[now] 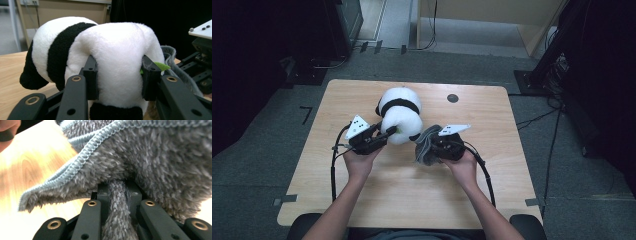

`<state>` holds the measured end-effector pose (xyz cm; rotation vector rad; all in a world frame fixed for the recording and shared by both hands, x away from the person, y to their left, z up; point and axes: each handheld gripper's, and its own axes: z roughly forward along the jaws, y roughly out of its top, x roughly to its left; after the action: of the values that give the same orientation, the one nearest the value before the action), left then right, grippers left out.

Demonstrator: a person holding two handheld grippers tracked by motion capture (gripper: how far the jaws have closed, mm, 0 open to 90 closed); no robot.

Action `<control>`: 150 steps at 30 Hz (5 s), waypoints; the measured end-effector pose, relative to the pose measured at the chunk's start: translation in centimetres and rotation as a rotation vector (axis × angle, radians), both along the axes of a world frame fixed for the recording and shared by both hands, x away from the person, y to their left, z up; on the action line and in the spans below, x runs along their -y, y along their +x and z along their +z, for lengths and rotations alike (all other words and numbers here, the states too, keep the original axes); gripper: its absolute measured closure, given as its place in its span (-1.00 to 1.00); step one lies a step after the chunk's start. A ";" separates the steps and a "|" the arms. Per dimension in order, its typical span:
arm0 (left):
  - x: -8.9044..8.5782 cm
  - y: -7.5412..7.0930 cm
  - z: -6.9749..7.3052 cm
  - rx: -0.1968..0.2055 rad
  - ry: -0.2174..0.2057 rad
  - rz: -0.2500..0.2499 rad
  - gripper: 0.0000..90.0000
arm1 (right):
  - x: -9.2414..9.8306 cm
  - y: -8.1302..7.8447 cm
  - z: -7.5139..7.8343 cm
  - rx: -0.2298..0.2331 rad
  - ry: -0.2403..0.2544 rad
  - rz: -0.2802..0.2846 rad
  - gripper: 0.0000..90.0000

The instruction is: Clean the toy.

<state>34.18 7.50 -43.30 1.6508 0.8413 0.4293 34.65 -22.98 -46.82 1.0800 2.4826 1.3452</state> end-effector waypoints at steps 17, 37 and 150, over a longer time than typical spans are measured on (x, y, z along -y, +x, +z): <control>-3.0 1.7 -0.4 -0.021 0.014 0.050 0.31 | 5.4 1.5 0.6 0.007 0.056 -0.174 0.75; -6.4 3.0 -2.0 -0.090 0.038 0.065 0.30 | 10.4 3.2 -0.7 -0.028 0.018 -0.329 0.75; 6.6 -1.0 -6.5 -0.203 0.263 -0.277 -0.49 | 2.5 -1.8 -3.3 0.120 -0.093 -0.131 -0.05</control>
<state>33.16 0.88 -49.84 2.0489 0.7104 0.1858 32.85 -25.51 -50.14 1.0863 2.3208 1.2083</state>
